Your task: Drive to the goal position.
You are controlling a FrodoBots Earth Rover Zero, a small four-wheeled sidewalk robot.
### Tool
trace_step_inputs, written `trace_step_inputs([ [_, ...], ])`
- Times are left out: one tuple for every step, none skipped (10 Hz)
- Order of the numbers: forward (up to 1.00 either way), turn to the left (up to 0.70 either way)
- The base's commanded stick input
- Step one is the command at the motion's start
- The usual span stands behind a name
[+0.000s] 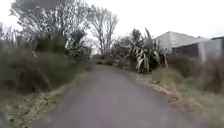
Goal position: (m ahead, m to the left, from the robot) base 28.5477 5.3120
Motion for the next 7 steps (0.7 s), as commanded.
trace_step_inputs([
  [1.00, 0.00],
  [1.00, 0.00],
  [1.00, 0.00],
  [1.00, 0.00],
  [1.00, 0.00],
  [1.00, 0.00],
  [1.00, 0.00],
])
